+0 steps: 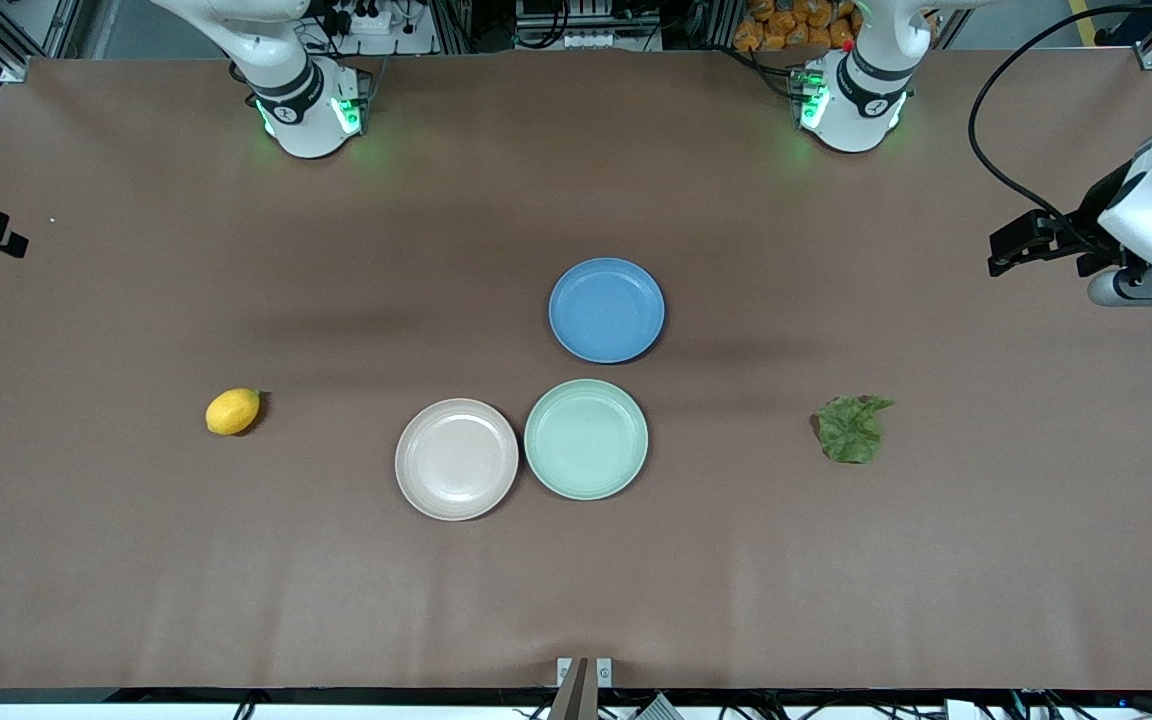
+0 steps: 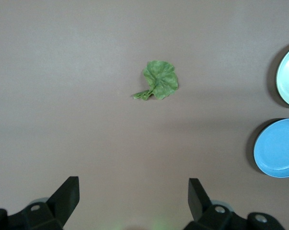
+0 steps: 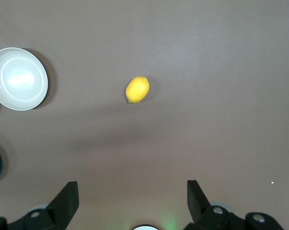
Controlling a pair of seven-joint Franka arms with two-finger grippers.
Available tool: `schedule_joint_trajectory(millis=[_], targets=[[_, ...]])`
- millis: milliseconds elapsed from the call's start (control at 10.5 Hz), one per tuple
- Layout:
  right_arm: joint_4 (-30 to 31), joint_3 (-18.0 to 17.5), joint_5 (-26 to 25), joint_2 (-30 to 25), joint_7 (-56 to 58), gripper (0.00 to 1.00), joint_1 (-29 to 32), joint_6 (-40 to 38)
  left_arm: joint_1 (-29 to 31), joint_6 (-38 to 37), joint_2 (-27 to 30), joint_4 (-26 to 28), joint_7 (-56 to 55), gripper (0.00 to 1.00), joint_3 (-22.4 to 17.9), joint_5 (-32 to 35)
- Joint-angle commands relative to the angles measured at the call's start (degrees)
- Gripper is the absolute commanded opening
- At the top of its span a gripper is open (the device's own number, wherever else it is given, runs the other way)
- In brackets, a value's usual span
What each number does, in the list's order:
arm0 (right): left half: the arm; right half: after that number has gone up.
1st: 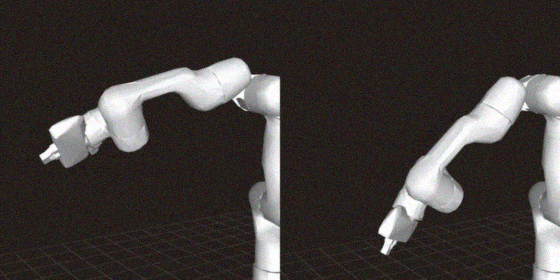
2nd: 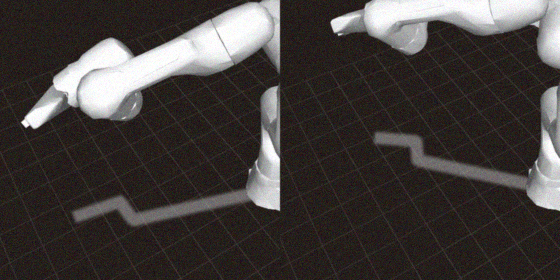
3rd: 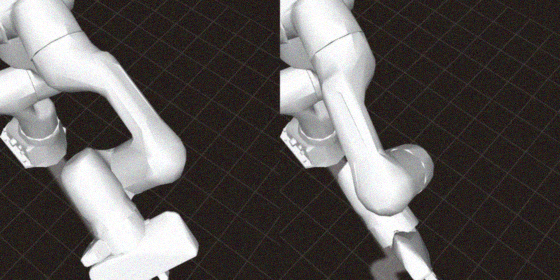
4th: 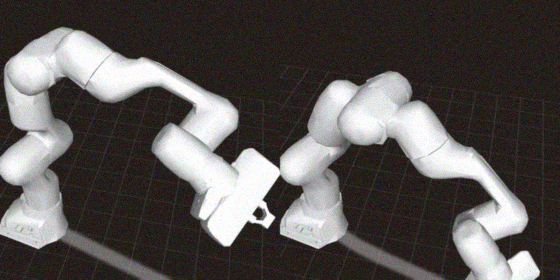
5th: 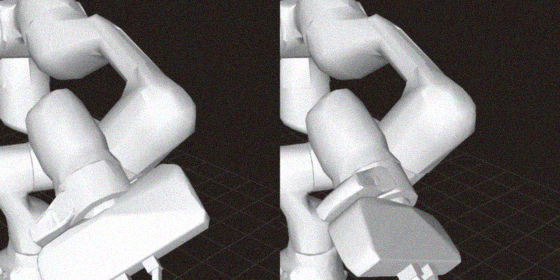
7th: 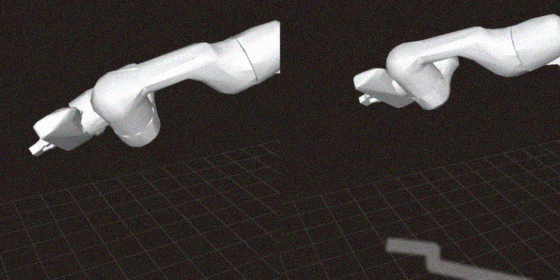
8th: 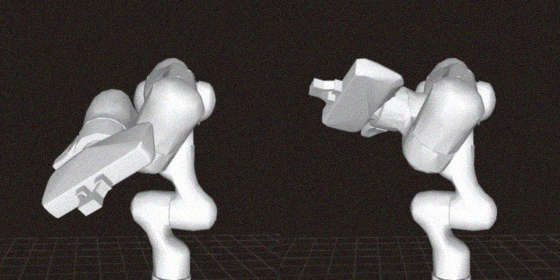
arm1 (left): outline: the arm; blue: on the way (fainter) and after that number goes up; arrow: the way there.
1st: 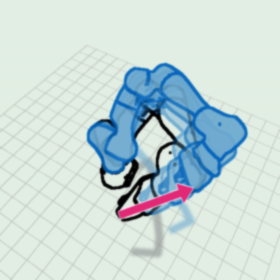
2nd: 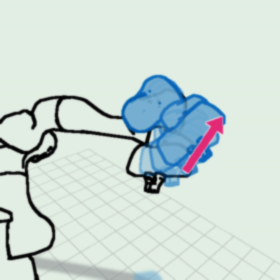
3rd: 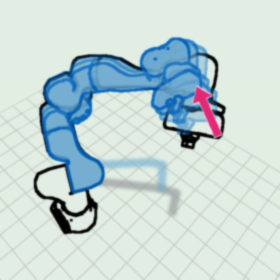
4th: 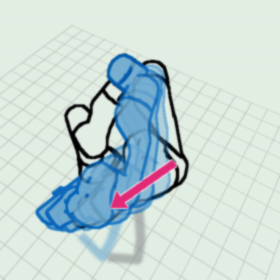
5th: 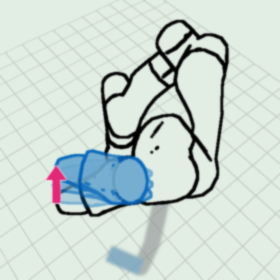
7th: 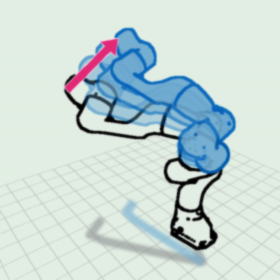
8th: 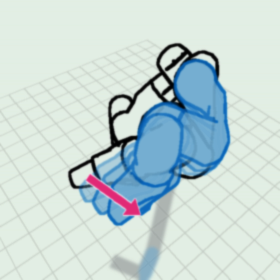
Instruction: Place lemon and lettuce in plates
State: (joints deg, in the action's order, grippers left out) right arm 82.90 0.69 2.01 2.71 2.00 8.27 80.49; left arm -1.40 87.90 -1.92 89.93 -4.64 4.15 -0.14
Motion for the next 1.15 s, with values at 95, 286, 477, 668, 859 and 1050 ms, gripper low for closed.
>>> schedule_joint_trajectory(millis=[95,286,477,668,859,1050], targets=[[0.1,-0.4,0.8,1.7,-0.1,1.00,2.4,-0.2,0.2,0.0,-0.4,-0.5,0.2,1.00,0.2,-0.2],[0.9,-0.4,0.9,1.9,-0.1,1.00,2.4,0.5,0.2,0.0,-0.4,-0.5,0.2,1.00,0.2,-0.2],[2.0,-0.4,0.9,2.3,-0.2,1.00,2.4,2.3,0.1,0.1,-0.4,-0.5,0.2,1.00,0.2,-0.1],[3.9,-0.4,1.1,2.3,-1.5,1.00,3.1,4.4,-0.1,0.1,-0.9,-0.5,0.2,1.00,0.2,0.6],[5.3,-0.4,1.2,2.3,-3.3,1.00,3.0,6.2,-0.2,0.7,-2.4,-0.5,0.2,1.00,0.2,0.7],[7.4,-0.5,1.2,2.3,-6.6,1.00,2.8,8.4,-0.1,3.9,-4.8,-0.5,0.2,1.00,0.1,1.3]])
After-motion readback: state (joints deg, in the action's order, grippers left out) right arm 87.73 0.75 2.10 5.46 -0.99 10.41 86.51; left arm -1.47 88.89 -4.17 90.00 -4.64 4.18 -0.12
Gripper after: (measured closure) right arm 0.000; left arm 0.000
